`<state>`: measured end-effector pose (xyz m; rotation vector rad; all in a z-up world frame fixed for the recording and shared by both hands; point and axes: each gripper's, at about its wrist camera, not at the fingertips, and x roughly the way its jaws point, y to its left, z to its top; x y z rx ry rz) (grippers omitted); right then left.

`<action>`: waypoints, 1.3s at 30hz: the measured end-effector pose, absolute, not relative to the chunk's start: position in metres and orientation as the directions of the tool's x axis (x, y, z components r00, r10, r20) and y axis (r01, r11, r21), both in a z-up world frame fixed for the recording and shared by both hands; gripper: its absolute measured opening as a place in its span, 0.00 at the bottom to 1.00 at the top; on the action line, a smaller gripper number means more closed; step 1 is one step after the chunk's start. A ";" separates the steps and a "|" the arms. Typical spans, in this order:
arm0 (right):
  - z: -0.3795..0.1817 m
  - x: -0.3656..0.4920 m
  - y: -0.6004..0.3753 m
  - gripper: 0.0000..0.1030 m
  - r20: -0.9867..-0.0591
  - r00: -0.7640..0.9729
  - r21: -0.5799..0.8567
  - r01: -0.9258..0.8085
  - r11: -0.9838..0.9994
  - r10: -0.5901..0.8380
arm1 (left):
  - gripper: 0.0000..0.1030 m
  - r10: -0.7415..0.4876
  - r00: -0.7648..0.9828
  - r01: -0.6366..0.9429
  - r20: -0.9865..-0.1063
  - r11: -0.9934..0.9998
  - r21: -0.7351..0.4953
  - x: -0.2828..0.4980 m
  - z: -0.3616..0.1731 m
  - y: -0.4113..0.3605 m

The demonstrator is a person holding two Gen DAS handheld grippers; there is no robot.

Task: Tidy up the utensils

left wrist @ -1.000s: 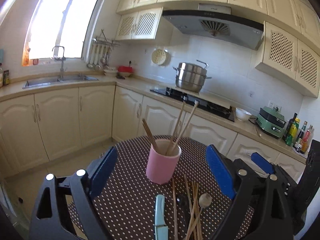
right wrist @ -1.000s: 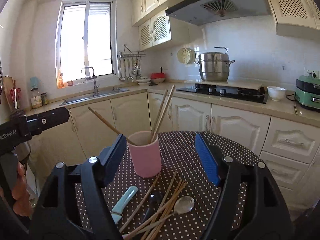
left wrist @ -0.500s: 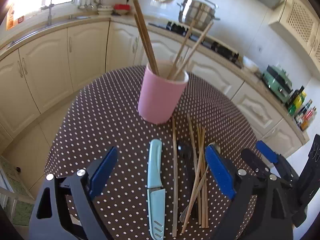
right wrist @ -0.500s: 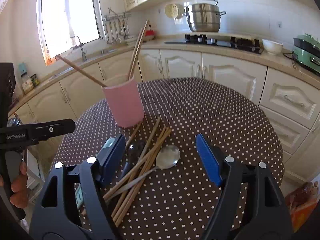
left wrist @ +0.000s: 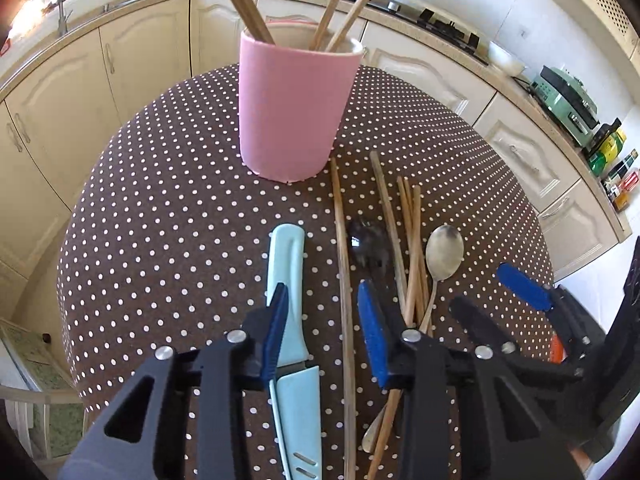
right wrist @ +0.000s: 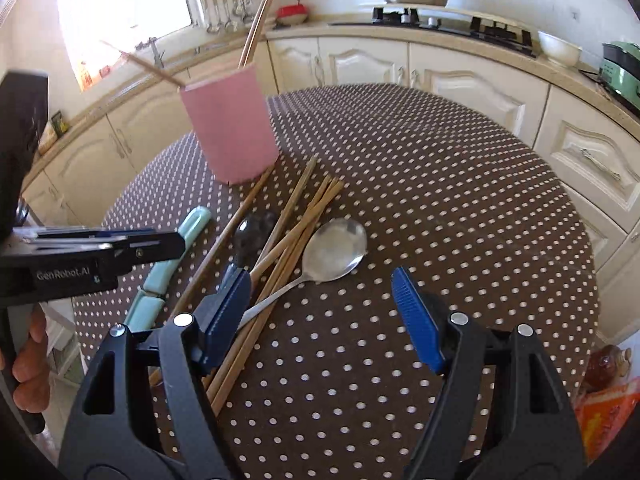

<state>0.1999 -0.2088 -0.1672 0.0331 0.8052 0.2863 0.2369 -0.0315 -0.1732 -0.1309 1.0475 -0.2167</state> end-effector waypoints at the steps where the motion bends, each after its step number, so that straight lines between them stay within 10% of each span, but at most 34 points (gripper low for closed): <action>1: -0.170 0.200 -0.206 0.70 -0.711 0.652 0.129 -0.246 0.961 0.262 | 0.34 -0.236 0.481 0.112 -0.844 0.972 -0.208 0.239 -0.173 -0.031; 15: -0.189 0.230 -0.223 0.70 -0.766 0.612 0.088 -0.202 0.975 0.196 | 0.26 -0.195 0.436 0.139 -0.879 0.979 -0.148 0.265 -0.180 -0.047; 24: -0.187 0.262 -0.243 0.34 -0.781 0.588 0.075 -0.247 0.966 0.211 | 0.18 -0.143 0.416 0.148 -0.898 0.985 -0.089 0.283 -0.182 -0.062; 39: -0.187 0.252 -0.213 0.42 -0.792 0.568 0.089 -0.255 0.963 0.224 | 0.18 -0.121 0.413 0.166 -0.903 0.985 -0.056 0.285 -0.187 -0.076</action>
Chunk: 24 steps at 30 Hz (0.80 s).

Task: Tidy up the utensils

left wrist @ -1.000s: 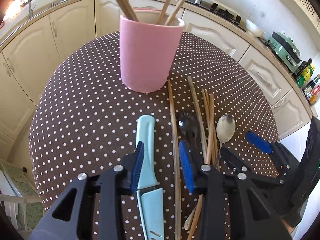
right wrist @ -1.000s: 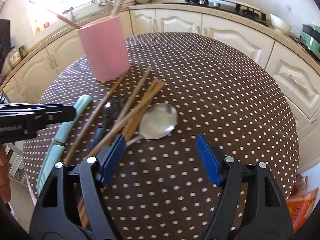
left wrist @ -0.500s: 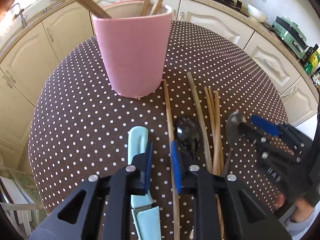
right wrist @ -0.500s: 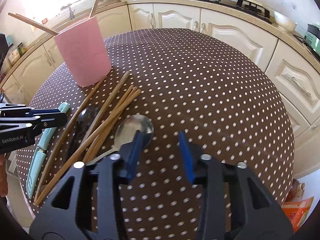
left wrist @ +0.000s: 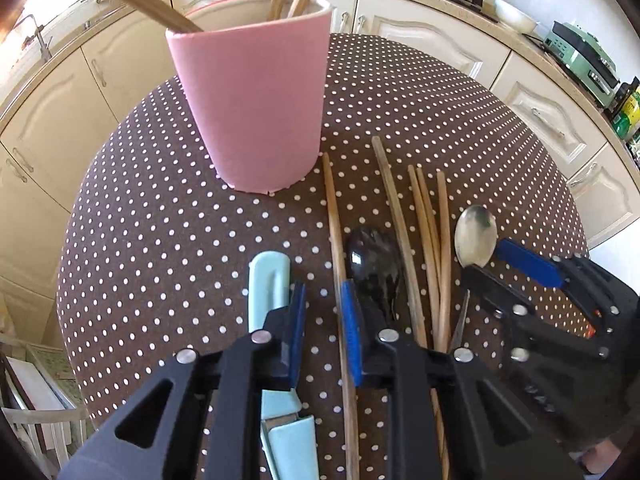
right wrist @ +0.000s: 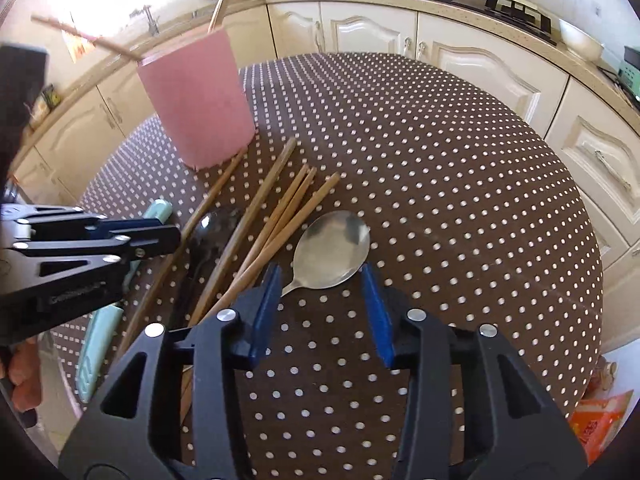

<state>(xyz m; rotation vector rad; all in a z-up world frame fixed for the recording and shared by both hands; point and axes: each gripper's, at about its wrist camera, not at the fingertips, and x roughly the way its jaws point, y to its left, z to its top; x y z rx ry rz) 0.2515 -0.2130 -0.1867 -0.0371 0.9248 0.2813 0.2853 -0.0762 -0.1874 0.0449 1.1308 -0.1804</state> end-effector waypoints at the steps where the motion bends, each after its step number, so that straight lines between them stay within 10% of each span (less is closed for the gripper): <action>1: -0.188 0.251 -0.210 0.44 -0.794 0.569 0.076 -0.254 0.964 0.213 | 0.18 -0.122 0.413 0.169 -0.902 0.984 -0.055 0.285 -0.189 -0.076; 16: -0.188 0.237 -0.222 0.43 -0.877 0.449 0.003 -0.350 0.937 0.170 | 0.18 -0.160 0.355 0.180 -0.921 0.979 -0.100 0.279 -0.194 -0.067; 24: -0.184 0.258 -0.235 0.20 -0.904 0.380 0.031 -0.402 0.915 0.198 | 0.06 -0.143 0.365 0.156 -0.920 0.984 -0.091 0.281 -0.193 -0.076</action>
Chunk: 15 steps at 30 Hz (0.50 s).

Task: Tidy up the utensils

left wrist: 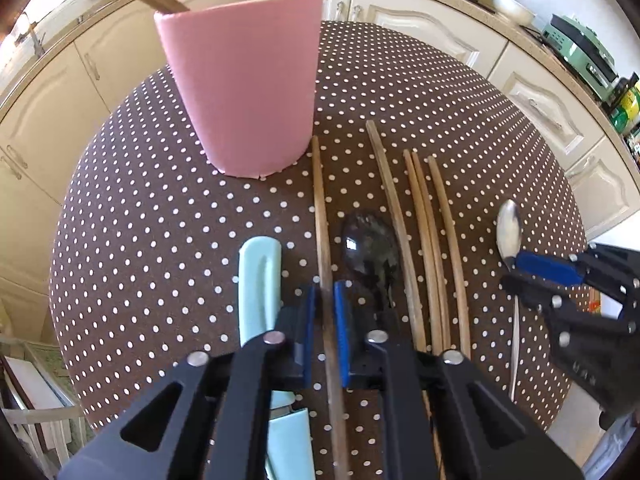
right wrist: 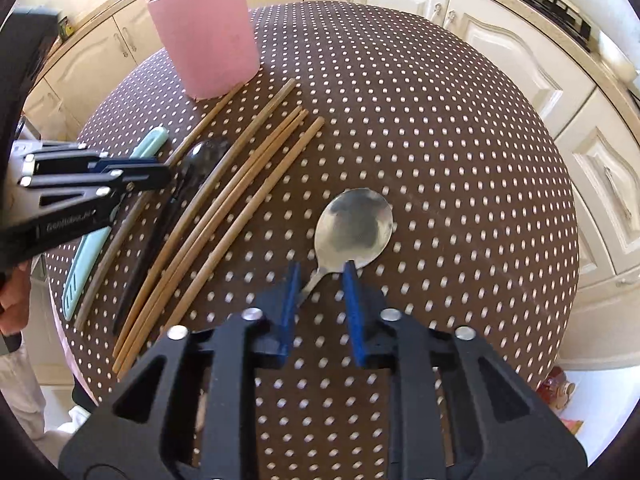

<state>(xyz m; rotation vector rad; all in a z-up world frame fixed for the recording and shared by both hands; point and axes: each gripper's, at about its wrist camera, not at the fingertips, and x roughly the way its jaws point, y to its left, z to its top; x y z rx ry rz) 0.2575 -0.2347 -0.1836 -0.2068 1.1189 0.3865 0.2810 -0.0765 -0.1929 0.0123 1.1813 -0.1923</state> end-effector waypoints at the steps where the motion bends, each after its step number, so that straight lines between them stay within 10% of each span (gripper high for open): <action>1: -0.184 0.261 -0.233 0.19 -0.900 0.377 0.045 -0.421 0.906 0.220 | 0.06 -0.148 0.366 0.152 -0.919 0.984 -0.098 0.281 -0.192 -0.077; 15: -0.176 0.258 -0.233 0.20 -0.921 0.336 0.098 -0.291 0.952 0.198 | 0.06 -0.155 0.344 0.128 -0.926 0.985 -0.117 0.273 -0.188 -0.061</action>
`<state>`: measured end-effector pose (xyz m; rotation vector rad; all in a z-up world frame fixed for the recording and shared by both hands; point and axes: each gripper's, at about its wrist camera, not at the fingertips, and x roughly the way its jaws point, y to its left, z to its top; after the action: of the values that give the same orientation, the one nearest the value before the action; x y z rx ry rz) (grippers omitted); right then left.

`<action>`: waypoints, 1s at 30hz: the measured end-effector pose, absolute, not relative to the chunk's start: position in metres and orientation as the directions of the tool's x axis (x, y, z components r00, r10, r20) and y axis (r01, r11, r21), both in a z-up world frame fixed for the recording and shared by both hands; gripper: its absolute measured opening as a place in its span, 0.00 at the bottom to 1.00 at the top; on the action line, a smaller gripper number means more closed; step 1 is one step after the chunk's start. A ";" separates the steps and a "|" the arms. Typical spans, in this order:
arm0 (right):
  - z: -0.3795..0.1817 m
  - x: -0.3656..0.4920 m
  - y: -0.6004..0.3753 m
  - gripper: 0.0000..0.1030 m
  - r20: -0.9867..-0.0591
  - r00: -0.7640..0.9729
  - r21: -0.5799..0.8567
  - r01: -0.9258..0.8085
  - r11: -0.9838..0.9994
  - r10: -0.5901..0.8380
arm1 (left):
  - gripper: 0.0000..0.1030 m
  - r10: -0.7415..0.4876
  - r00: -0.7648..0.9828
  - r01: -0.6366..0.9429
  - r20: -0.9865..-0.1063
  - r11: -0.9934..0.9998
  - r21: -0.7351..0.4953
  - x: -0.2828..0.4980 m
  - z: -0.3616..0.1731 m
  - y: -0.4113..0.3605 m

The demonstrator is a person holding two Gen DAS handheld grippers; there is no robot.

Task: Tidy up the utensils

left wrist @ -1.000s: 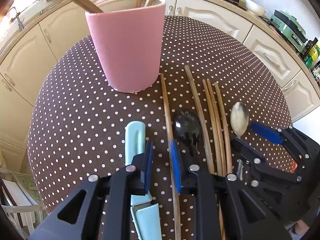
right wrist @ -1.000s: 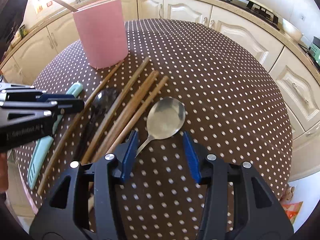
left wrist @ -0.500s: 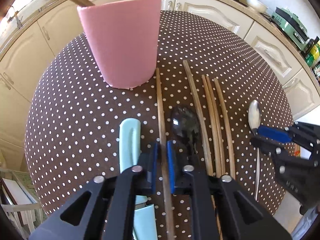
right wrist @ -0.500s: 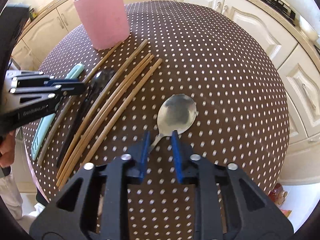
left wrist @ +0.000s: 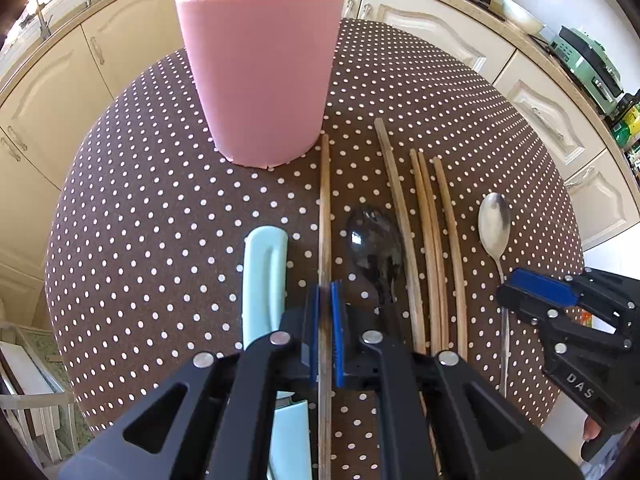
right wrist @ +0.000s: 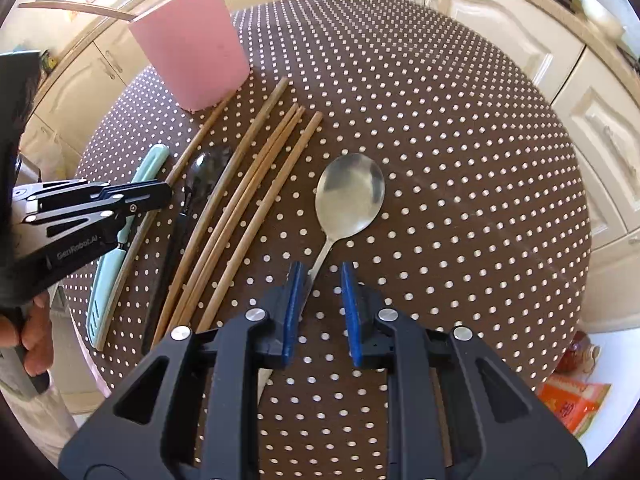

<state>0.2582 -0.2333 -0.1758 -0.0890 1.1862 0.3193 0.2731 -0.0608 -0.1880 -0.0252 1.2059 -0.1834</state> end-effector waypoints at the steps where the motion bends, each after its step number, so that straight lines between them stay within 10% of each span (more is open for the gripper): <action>1: -0.176 0.259 -0.231 0.20 -0.925 0.333 0.084 -0.295 0.952 0.185 | 0.06 -0.154 0.343 0.128 -0.927 0.985 -0.116 0.273 -0.189 -0.060; 19: -0.168 0.248 -0.247 0.03 -0.877 0.420 0.105 -0.308 0.946 0.234 | 0.06 -0.234 0.450 0.135 -0.862 0.972 -0.194 0.259 -0.171 -0.052; 30: -0.102 0.212 -0.282 0.03 -0.636 0.636 0.284 -0.334 0.899 0.437 | 0.06 -0.304 0.682 0.213 -0.666 0.953 -0.217 0.215 -0.107 -0.048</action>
<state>0.2115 -0.2817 -0.1018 0.1443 0.7634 0.4424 0.2151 -0.0480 -0.1071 -0.1261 0.7682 -0.2907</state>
